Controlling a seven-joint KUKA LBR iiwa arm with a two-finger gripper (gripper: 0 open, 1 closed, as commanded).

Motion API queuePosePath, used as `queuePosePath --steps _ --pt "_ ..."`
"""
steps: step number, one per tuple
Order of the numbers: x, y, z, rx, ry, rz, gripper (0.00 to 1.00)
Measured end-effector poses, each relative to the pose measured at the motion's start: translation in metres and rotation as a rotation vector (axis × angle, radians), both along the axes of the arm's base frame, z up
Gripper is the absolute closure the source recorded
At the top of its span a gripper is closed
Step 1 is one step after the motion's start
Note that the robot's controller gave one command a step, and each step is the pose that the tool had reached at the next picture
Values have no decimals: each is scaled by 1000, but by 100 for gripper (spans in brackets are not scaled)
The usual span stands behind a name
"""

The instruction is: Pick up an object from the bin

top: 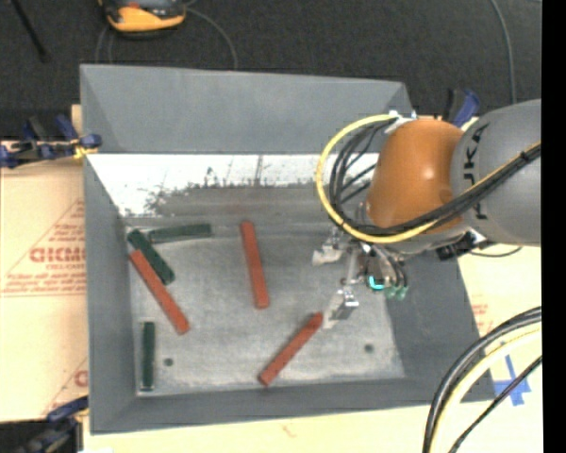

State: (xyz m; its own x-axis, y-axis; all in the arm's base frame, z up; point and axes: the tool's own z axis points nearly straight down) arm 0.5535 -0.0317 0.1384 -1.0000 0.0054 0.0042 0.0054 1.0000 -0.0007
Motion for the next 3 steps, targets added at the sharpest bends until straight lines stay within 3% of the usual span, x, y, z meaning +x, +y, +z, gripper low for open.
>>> queuePosePath --steps 1,2,3 --pt "1 0 4 -1 -6 1 0" --pt "-13 22 -48 -1 -13 262 0" --pt "-13 24 -51 1 -12 325 0"
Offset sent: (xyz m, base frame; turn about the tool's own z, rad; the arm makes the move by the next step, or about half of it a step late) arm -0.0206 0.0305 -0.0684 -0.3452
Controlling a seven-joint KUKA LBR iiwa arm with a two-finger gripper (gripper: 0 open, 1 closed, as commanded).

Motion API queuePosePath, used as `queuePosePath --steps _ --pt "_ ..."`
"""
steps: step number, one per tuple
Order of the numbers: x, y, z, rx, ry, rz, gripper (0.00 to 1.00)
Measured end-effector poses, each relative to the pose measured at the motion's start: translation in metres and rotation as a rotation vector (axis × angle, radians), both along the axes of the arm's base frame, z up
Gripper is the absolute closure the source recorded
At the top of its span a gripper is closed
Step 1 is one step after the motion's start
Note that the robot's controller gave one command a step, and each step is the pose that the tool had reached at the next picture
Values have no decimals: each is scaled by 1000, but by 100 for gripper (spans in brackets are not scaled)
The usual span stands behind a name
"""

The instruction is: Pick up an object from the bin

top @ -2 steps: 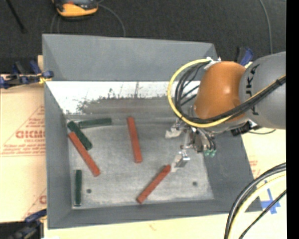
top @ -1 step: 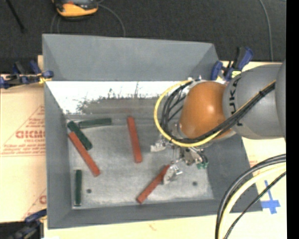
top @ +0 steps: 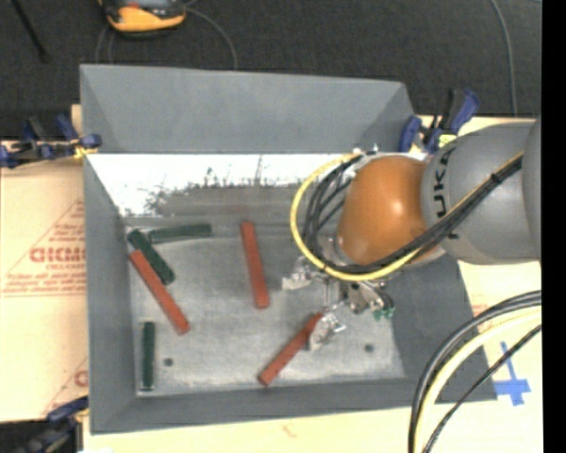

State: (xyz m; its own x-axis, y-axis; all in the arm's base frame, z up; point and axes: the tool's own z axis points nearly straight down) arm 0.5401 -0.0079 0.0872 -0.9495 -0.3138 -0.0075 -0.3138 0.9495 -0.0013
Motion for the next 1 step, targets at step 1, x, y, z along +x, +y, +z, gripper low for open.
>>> queuePosePath --steps 1 --pt "-10 3 0 -2 4 46 0"
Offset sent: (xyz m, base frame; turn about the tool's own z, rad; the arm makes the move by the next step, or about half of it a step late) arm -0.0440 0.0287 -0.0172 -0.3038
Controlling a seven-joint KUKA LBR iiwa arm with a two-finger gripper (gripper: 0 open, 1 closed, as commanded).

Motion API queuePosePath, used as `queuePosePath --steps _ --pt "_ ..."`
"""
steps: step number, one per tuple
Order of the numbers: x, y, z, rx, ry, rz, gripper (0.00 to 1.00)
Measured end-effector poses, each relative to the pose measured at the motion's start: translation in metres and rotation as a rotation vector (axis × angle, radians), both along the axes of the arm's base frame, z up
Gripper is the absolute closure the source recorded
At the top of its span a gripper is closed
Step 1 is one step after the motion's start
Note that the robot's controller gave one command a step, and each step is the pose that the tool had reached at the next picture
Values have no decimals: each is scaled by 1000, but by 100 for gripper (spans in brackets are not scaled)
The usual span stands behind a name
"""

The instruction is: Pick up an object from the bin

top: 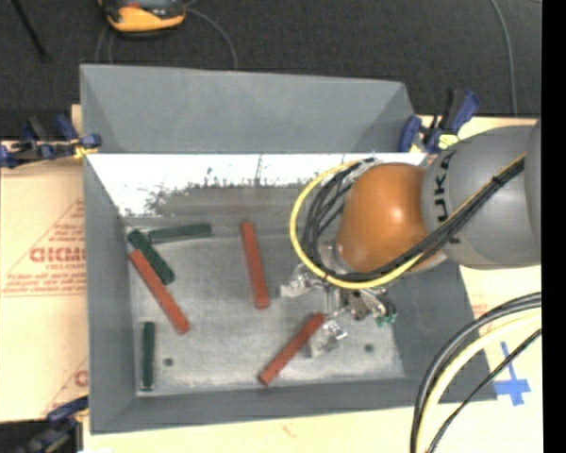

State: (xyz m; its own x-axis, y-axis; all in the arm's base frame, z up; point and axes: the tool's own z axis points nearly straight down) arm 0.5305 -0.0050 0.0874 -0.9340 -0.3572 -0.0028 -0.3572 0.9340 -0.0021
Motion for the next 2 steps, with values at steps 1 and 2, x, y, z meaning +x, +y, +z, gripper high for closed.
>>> queuePosePath --steps 1,2 --pt "-25 19 -10 -2 -8 245 0" --pt "-29 39 -8 -17 12 407 100"
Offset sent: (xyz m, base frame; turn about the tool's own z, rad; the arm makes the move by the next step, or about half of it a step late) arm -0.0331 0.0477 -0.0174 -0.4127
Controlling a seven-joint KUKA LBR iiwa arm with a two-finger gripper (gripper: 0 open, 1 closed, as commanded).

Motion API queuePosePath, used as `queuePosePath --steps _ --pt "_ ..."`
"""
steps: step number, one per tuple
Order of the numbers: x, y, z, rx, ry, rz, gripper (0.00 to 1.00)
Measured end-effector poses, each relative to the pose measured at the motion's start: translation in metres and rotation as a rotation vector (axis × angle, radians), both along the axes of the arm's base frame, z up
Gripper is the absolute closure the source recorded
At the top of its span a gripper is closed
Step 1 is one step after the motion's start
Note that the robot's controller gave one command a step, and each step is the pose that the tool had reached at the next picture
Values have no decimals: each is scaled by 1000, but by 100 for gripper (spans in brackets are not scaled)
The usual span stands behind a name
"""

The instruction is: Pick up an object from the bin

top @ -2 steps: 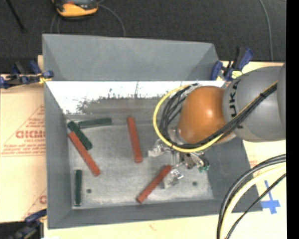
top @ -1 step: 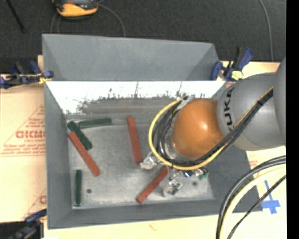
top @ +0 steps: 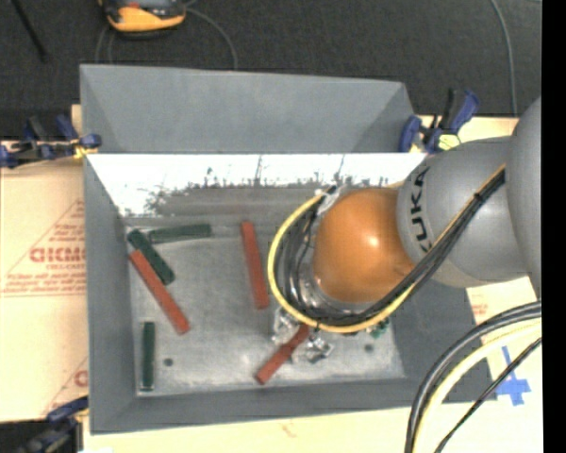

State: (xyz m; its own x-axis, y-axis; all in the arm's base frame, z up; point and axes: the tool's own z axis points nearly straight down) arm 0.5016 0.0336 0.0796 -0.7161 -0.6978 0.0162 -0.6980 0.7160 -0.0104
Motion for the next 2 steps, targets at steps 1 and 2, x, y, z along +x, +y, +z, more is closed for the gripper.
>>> queuePosePath --steps 1,2 --pt "0 0 0 0 0 0 100" --pt "-1 0 3 4 0 -2 100"
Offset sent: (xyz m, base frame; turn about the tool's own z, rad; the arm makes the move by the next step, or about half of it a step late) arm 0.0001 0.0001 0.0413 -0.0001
